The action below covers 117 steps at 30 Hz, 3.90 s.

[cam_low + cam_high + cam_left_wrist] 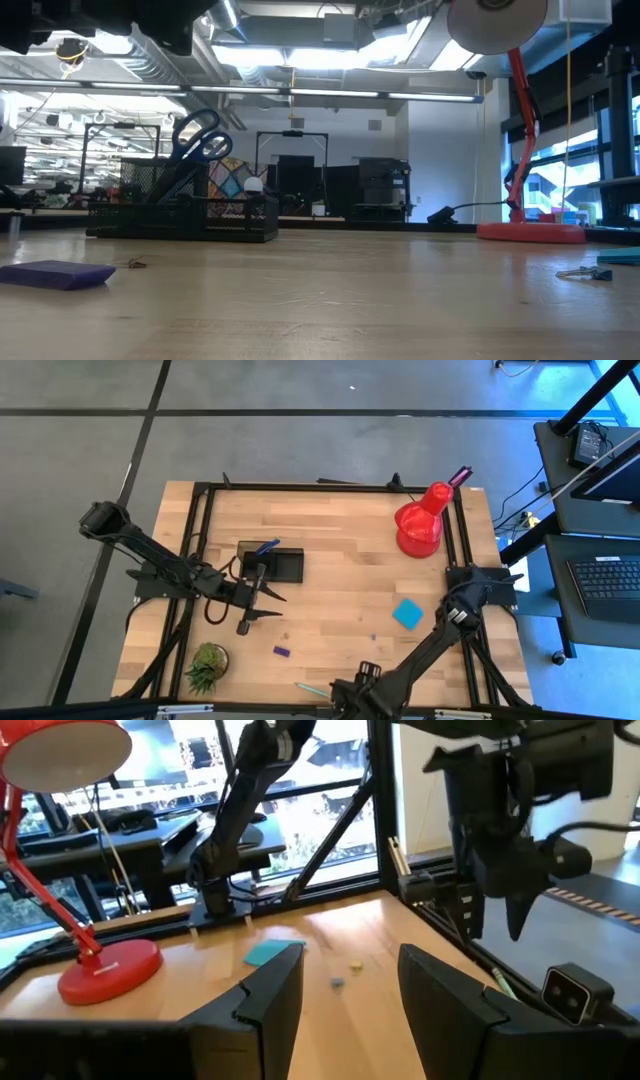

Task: Pick and place office supplies into organizer
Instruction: Put the blue pencil into the black desk organizer

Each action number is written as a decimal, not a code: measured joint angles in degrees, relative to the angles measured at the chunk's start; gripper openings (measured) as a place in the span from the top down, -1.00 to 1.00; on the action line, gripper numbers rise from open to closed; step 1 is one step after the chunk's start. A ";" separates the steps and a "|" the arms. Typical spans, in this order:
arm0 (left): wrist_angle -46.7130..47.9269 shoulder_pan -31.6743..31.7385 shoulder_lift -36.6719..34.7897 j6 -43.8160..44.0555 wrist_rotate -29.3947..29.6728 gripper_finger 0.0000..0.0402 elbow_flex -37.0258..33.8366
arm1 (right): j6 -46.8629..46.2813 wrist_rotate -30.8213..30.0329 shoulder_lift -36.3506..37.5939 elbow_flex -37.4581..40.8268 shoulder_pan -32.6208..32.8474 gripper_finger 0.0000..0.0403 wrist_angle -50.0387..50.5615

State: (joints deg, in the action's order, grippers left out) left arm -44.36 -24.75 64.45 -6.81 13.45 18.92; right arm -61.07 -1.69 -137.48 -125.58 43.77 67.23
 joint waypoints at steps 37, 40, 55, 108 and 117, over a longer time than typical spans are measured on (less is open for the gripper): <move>4.39 0.00 0.04 3.06 -0.02 0.21 0.00 | -0.92 -4.92 -6.31 0.25 1.25 -0.29 -3.29; 4.37 0.00 0.04 3.08 -0.02 0.21 0.00 | -1.93 -3.65 -6.88 0.04 1.25 -0.29 -2.96; 4.33 0.00 0.04 3.08 -0.03 0.21 0.00 | -3.18 -3.32 -7.44 -0.41 1.60 -0.29 -2.81; 4.35 0.00 0.04 3.09 -0.04 0.21 0.00 | 6.25 -6.84 -7.55 0.11 0.81 0.15 2.92; 4.35 0.00 0.04 3.10 -0.04 0.21 0.00 | 6.27 -8.77 -7.55 0.13 0.82 0.15 2.88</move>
State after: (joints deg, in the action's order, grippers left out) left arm -40.01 -24.76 64.49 -3.70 13.41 18.92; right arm -54.81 -10.46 -145.03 -125.45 44.59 70.11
